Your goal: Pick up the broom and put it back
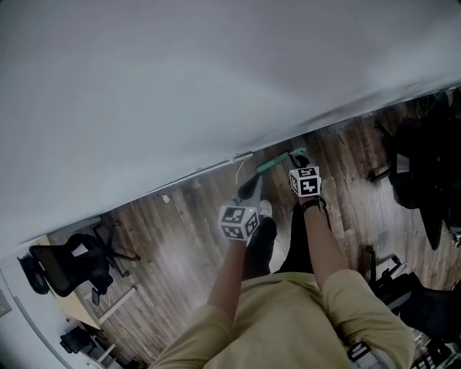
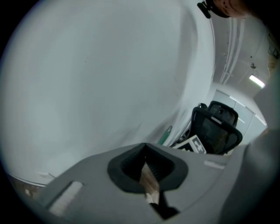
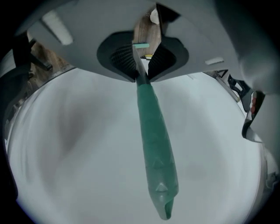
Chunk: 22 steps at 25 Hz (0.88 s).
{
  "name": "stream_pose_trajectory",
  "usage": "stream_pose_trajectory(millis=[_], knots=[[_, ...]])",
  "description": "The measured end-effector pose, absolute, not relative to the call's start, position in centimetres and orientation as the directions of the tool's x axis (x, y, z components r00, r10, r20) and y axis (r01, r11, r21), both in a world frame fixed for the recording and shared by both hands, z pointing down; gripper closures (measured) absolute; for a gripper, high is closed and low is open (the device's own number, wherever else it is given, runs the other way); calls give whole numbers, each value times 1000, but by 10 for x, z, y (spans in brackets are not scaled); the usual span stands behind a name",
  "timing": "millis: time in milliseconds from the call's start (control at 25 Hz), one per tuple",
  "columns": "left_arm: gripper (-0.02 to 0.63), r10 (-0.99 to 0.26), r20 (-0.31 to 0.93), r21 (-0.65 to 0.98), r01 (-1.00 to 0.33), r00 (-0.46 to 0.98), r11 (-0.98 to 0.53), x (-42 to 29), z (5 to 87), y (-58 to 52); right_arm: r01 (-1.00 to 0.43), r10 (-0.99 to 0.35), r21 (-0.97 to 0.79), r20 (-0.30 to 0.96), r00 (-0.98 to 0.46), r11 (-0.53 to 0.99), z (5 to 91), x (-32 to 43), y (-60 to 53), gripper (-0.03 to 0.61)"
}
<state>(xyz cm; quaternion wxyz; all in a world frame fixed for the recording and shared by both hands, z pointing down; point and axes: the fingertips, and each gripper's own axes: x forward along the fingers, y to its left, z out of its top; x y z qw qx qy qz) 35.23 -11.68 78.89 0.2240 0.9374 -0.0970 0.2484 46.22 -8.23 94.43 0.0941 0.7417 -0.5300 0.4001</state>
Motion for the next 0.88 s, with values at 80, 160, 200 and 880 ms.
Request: stream_pose_trajectory(millis=[80, 160, 200, 880], knots=[[614, -72, 497, 388, -296, 865, -873, 346, 777, -117, -870, -712, -256, 688, 142, -421, 922, 454, -77, 489], [614, -63, 481, 400, -283, 874, -872, 339, 762, -116, -869, -716, -236, 675, 176, -435, 893, 447, -71, 491], [614, -53, 474, 402, -270, 879, -875, 335, 754, -114, -867, -721, -227, 666, 194, -443, 877, 443, -69, 491], [614, -53, 234, 262, -116, 971, -958, 329, 540, -145, -899, -881, -98, 273, 387, -426, 535, 407, -59, 502]])
